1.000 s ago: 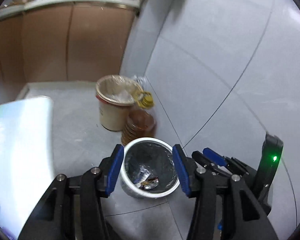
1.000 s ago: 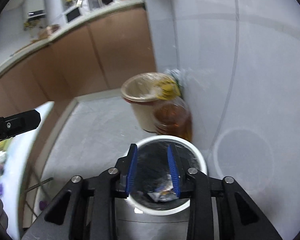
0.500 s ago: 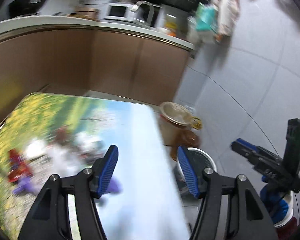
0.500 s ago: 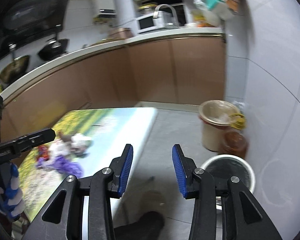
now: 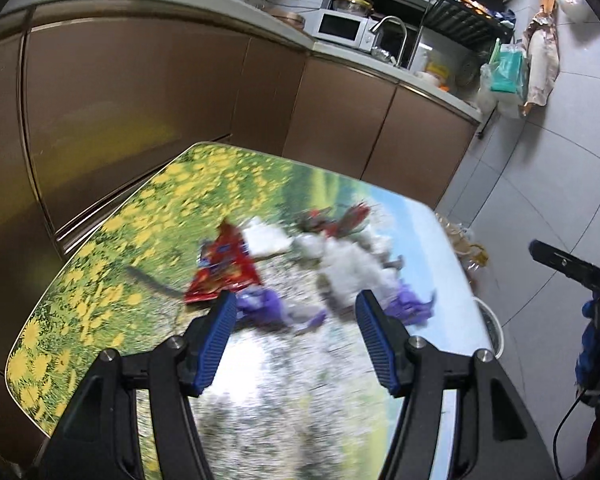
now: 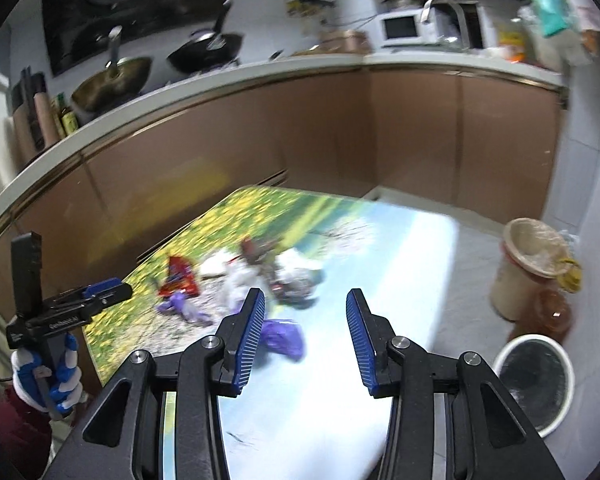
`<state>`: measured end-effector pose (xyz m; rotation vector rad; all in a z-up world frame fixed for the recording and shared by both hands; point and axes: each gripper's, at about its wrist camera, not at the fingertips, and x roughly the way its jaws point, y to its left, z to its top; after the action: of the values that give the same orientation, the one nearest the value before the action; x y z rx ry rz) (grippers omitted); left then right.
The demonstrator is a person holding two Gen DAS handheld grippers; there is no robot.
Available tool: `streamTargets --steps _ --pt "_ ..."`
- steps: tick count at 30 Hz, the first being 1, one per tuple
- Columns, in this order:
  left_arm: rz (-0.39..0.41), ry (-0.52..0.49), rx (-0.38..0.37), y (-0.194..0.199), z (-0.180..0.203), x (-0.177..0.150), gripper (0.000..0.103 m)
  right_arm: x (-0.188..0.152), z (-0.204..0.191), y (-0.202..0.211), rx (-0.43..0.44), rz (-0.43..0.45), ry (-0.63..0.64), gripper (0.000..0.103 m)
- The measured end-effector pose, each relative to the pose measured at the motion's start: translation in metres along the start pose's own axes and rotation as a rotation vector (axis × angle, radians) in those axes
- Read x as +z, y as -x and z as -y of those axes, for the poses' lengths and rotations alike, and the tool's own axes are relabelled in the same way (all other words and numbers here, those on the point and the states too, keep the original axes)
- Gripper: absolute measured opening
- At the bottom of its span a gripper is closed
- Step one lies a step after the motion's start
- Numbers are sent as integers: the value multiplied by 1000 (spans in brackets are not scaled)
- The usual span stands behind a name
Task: Collect trash
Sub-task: 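Grasp the purple bag with the left tool while the right tool grasps a clear plastic bag, then carry both bags to the bin and open both tools over it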
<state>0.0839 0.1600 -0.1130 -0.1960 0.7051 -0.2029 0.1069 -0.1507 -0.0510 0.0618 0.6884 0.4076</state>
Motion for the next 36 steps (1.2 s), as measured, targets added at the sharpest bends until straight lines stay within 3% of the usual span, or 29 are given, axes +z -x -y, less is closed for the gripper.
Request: streamTargets --steps 9,22,23,25,26,27,36 --pt "-58 -57 -63 -41 -13 0 60 8 -60 -92 88 -158 142 42" --pt "-154 -62 -97 -96 -24 1 60 10 -83 -188 68 -317 240 42" --pt "-160 -63 -99 -98 -23 0 59 9 -83 -190 68 -322 241 41" --pt "-160 -70 -94 -100 -23 -2 52 6 -84 -192 70 -329 247 29" --pt "-167 -72 -99 -101 -22 -4 42 5 -84 -192 75 -330 251 15" --pt "-175 -68 -105 -102 -22 -6 39 5 -85 -192 82 -328 250 10" --pt "-132 -46 -77 -82 -19 -9 32 15 -85 -154 236 -245 169 6"
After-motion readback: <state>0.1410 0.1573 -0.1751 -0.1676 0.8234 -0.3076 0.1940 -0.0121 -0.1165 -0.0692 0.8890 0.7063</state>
